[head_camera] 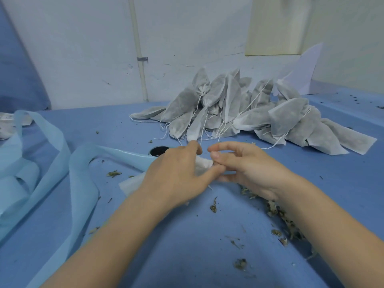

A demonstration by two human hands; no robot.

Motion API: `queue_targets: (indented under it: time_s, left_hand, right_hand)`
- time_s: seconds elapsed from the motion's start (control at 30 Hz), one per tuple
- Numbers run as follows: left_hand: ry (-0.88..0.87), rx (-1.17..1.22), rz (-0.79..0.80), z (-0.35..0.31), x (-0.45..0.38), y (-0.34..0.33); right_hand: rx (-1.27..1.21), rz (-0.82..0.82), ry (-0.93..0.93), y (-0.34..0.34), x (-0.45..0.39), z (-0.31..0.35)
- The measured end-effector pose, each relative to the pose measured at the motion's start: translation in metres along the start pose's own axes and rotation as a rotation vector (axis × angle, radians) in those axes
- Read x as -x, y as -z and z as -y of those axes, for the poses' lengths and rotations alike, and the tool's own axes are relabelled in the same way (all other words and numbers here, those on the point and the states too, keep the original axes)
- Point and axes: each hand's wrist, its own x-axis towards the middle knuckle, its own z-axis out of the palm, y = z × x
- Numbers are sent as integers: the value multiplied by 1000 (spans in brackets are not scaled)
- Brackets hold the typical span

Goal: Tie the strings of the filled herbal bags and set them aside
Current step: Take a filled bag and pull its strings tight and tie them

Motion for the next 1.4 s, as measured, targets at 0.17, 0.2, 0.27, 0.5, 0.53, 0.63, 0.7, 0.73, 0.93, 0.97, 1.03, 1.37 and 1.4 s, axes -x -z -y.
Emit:
queue_targets:
  time_s: [0.17,0.2,0.27,0.5,0.53,0.63,0.7,0.73,0.93,0.97,1.03,1.37,1.4]
  left_hand:
    - [-63,51,39,-1,0,4]
    - [-61,58,45,-1,0,4]
    - [-59,91,51,2,-1,4]
    - [80,272,99,15,-5,9]
    - [96,318,109,14,-5,8]
    - [144,398,103,12,-6,9]
    - [186,460,73,10,-5,8]
    - [203,512,65,8,-4,6]
    - [155,612,-2,-6,7,-12]
    - [171,639,-35,-6,6,-12]
    - [218,762,-73,-6,4,-12]
    - [378,906,-296,-3,10,-18]
    - [379,889,-305,-4,11,-18]
  right_hand:
    - [-515,100,-249,-4,-1,4]
    - [-558,91,-294,-6,-1,3]
    - [-613,43,-348,-7,-3,2]
    - [-385,-163,-284,9,-8,5]
    - [-275,-155,-293,9,-8,5]
    - [-116,-37,-380,9,-4,9]
    - [-246,32,-379,7,-1,15]
    - [-346,25,-346,5,0,17]
    - [-807,-145,-143,-18,5,11]
    - [-847,-154,-117,-20,6,11]
    - [-894,-153,-71,-24,9,9]
    - [-361,-23,25,-27,8,1]
    - [-243,-24,41,-26,8,2]
